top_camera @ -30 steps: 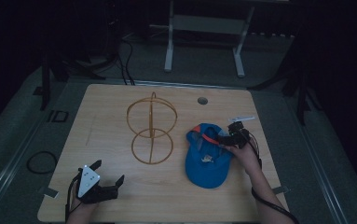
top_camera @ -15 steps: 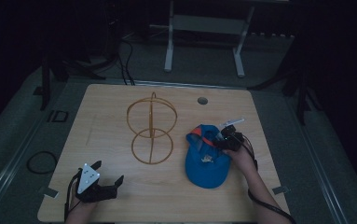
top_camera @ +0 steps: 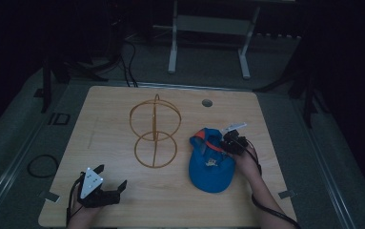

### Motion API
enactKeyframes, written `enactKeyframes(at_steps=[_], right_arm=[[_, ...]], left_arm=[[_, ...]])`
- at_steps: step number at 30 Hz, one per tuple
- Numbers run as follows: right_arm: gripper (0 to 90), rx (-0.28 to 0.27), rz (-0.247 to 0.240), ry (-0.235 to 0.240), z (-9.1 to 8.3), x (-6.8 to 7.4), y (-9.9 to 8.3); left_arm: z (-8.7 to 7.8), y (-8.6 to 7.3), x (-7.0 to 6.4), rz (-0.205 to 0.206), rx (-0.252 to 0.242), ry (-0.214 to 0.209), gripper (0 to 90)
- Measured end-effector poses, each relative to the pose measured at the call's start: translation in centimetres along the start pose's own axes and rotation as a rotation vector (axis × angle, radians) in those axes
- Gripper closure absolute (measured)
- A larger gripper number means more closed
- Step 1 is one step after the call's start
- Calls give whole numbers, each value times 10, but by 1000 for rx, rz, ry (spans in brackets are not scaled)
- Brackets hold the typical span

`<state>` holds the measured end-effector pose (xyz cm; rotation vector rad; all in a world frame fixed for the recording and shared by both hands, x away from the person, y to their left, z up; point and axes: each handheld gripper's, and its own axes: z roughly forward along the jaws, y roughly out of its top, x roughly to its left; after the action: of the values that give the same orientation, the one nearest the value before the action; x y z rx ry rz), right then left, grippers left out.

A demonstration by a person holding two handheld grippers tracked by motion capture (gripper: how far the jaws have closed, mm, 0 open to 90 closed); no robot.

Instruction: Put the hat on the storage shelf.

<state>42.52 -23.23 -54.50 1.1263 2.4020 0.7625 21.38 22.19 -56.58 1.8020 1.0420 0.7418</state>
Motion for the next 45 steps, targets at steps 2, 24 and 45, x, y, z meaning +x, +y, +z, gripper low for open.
enactKeyframes(at_steps=[2, 24, 45], right_arm=[[894, -27, 11, -4, -7, -1, 2], [894, -354, -109, 1, -142, 23, 51], [894, -462, -87, 14, -202, 29, 48]], left_arm=[[0, 1, -1, -1, 5, -7, 22], [-13, 35, 1, -44, -46, -50, 22], [-12, 173, -19, 75, -133, -207, 23]])
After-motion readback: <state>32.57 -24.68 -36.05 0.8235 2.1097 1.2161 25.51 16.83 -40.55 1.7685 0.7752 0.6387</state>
